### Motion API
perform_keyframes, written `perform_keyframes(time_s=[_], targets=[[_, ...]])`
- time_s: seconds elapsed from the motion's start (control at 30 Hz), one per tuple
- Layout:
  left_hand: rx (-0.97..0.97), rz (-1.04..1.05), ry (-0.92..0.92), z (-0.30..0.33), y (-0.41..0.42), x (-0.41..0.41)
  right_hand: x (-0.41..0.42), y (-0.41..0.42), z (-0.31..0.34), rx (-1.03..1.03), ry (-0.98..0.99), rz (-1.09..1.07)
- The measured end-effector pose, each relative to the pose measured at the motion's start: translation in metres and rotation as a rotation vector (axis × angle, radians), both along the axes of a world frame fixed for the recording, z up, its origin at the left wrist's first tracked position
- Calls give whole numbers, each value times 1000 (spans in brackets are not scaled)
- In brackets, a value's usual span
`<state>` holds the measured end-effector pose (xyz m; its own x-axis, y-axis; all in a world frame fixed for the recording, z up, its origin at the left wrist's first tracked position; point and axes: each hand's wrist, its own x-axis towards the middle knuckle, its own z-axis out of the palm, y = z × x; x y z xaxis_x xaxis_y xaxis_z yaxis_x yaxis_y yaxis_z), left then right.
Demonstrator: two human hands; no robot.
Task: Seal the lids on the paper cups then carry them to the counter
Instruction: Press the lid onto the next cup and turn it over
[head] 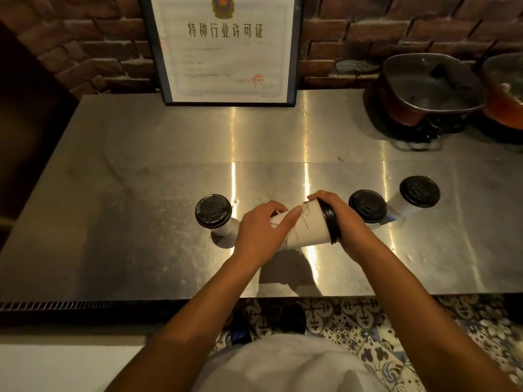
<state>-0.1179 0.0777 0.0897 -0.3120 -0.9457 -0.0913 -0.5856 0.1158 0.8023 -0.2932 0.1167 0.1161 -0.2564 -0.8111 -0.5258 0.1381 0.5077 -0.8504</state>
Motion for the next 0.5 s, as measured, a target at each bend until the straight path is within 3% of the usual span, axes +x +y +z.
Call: perform_keyframes(time_s=[0.1,0.2,0.33,0.5], targets=[[-86,-6,-45,15,-4,-1,0,9,11,-67,-6,61],[-83,-14,101,31,-2,0,4,13,20,-134,-32,-17],[25,-11,348,53,1,10,9,18,30,-99,-298,-218],[-13,13,409,70,10,19,23,20,37,-66,-437,-273]])
